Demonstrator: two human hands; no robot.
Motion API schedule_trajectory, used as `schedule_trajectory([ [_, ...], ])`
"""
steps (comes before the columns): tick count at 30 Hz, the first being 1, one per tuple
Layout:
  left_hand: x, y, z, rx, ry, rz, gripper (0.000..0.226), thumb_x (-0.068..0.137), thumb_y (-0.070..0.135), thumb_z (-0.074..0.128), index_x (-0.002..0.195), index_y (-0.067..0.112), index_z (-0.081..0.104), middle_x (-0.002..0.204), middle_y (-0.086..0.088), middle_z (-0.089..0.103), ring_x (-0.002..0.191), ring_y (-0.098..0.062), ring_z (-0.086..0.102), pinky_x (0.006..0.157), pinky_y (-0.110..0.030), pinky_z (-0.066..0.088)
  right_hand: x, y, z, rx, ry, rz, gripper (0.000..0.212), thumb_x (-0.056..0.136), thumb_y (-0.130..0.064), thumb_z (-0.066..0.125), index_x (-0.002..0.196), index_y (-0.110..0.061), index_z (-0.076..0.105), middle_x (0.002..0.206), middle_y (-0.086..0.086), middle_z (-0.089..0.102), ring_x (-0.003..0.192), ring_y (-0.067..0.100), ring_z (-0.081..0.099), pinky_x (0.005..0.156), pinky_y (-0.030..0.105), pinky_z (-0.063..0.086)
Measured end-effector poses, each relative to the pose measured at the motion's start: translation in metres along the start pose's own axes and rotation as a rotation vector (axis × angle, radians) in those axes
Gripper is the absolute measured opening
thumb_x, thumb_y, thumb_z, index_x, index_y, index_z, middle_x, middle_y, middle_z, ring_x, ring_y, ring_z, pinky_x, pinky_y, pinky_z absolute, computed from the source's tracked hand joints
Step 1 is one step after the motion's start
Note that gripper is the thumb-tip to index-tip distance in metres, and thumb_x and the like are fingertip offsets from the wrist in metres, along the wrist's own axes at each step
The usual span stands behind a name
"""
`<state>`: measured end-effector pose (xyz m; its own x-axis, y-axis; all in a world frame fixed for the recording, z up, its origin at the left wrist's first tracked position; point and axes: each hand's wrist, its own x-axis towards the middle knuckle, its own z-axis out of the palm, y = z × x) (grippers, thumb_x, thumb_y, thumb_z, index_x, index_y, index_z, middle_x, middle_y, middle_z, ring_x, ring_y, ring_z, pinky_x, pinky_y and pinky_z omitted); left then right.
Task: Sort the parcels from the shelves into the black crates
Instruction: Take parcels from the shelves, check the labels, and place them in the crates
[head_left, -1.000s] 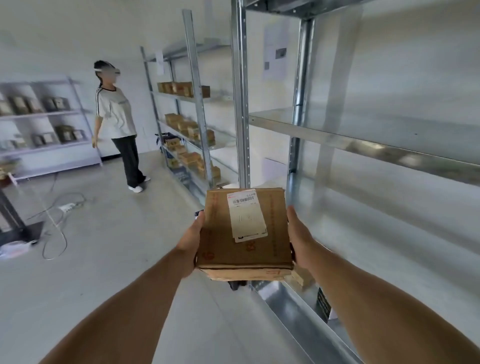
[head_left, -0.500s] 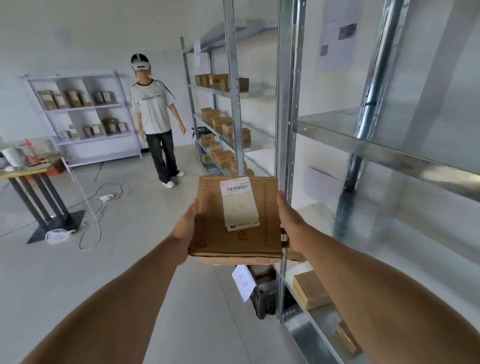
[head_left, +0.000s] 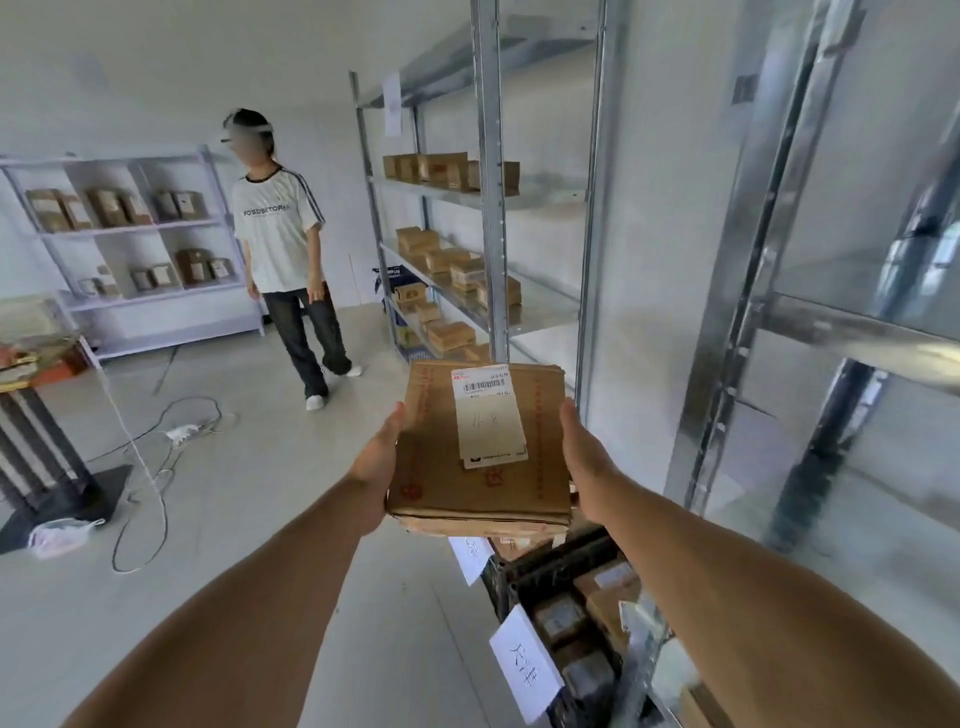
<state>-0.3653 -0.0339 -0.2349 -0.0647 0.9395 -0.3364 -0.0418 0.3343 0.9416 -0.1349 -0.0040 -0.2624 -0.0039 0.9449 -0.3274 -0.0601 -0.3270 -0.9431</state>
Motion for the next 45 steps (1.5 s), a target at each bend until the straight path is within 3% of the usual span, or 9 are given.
schedule_trajectory([
  [4,0.076,0.048,-0.015,0.043,-0.021,0.035,0.048,0.099,0.065,0.025,0.094,0.031,0.058,0.1,0.002,0.065,0.104,-0.025,0.061,0.107,-0.045,0.042,0.077,-0.029,0.032,0.043,0.151,-0.074,0.079,0.09,-0.083,0.02,0.142,-0.03,0.05,0.134,0.004,0.062,0.122,0.027,0.057,0.109,0.052,0.042],
  [9,0.158,0.078,-0.014,0.09,-0.133,0.035,0.05,0.1,0.062,0.025,0.097,0.027,0.06,0.097,-0.001,0.069,0.089,-0.022,0.066,0.073,-0.034,0.052,0.14,-0.047,0.04,0.103,0.303,-0.08,0.048,0.105,-0.061,0.019,0.123,-0.029,0.05,0.106,0.0,0.059,0.102,0.021,0.055,0.102,0.048,0.045],
  [16,0.282,0.095,0.023,0.181,-0.21,0.052,0.05,0.096,0.068,0.033,0.118,0.028,0.055,0.107,0.003,0.063,0.092,-0.018,0.061,0.082,-0.038,0.054,0.248,-0.056,0.017,0.144,0.411,0.0,0.065,0.102,-0.067,0.018,0.13,-0.025,0.058,0.115,0.005,0.066,0.099,0.026,0.061,0.099,0.051,0.049],
  [20,0.363,0.105,0.055,0.272,-0.244,0.068,0.042,0.099,0.063,0.028,0.098,0.032,0.057,0.091,0.011,0.062,0.08,-0.009,0.059,0.065,-0.03,0.049,0.33,-0.055,-0.003,0.218,0.433,0.032,0.066,0.101,-0.069,0.019,0.126,-0.028,0.062,0.108,0.005,0.072,0.093,0.023,0.068,0.09,0.047,0.053],
  [25,0.47,0.11,0.101,0.367,-0.326,0.04,0.041,0.102,0.058,0.025,0.099,0.036,0.059,0.087,0.013,0.068,0.067,-0.001,0.067,0.054,-0.022,0.048,0.417,-0.054,-0.026,0.12,0.485,0.026,0.06,0.091,-0.067,0.027,0.123,-0.028,0.061,0.122,0.001,0.069,0.116,0.03,0.065,0.103,0.053,0.05],
  [29,0.538,0.092,0.136,0.391,-0.401,-0.069,0.043,0.102,0.057,0.026,0.107,0.034,0.062,0.087,0.012,0.072,0.067,-0.002,0.07,0.055,-0.024,0.05,0.467,-0.036,-0.057,0.272,0.581,0.165,0.054,0.101,-0.057,0.021,0.101,-0.025,0.065,0.1,0.009,0.073,0.098,0.031,0.071,0.093,0.054,0.057],
  [39,0.718,-0.034,0.221,0.475,-0.602,-0.333,0.051,0.102,0.057,0.028,0.117,0.028,0.066,0.109,-0.003,0.075,0.099,-0.024,0.072,0.09,-0.046,0.056,0.579,0.092,-0.107,0.579,0.754,0.424,0.064,0.1,-0.069,0.024,0.112,-0.027,0.071,0.101,0.006,0.079,0.098,0.027,0.073,0.097,0.046,0.053],
  [43,0.791,-0.108,0.251,0.574,-0.659,-0.414,0.044,0.101,0.059,0.032,0.113,0.03,0.063,0.109,-0.003,0.072,0.097,-0.021,0.069,0.078,-0.038,0.054,0.632,0.17,-0.119,0.61,0.848,0.483,0.055,0.103,-0.064,0.027,0.12,-0.028,0.066,0.105,0.003,0.077,0.101,0.024,0.072,0.091,0.041,0.054],
  [45,0.821,-0.142,0.264,0.619,-0.668,-0.432,0.038,0.1,0.059,0.034,0.104,0.031,0.06,0.104,-0.001,0.07,0.094,-0.021,0.066,0.071,-0.034,0.049,0.657,0.197,-0.12,0.616,0.854,0.495,0.062,0.095,-0.072,0.032,0.13,-0.03,0.061,0.122,0.002,0.072,0.116,0.025,0.065,0.105,0.047,0.047],
])
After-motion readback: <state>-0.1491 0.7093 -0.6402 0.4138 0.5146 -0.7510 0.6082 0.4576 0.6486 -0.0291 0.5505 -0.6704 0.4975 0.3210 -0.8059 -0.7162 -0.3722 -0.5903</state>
